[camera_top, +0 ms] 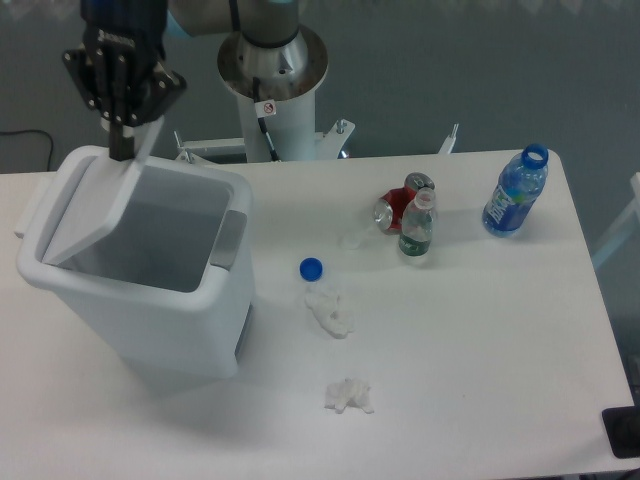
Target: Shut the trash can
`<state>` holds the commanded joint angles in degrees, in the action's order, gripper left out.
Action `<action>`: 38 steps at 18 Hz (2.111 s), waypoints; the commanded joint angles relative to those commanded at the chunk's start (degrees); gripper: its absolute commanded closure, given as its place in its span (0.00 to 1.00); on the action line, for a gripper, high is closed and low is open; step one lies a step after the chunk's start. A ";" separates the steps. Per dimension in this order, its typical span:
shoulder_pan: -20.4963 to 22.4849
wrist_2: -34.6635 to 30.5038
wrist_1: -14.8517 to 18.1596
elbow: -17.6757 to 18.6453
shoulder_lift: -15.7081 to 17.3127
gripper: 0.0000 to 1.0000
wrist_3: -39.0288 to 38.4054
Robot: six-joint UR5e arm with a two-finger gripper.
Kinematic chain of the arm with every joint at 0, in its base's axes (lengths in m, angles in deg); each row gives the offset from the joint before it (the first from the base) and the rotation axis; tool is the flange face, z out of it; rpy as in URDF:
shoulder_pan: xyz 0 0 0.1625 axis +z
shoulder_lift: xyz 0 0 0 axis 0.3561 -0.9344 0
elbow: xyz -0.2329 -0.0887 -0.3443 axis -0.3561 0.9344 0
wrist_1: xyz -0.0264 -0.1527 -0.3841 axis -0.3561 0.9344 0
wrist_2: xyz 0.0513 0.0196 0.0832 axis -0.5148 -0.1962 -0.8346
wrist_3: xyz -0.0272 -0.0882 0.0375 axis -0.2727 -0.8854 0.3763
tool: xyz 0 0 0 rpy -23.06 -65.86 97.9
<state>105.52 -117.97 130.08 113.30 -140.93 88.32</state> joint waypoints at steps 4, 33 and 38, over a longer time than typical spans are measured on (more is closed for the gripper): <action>0.70 0.00 -0.09 0.26 -1.85 1.00 0.09; 7.29 4.21 0.09 -1.66 -3.44 1.00 1.41; 7.91 5.98 0.35 -2.20 -0.10 1.00 0.18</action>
<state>113.44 -112.00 130.43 111.10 -141.03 88.50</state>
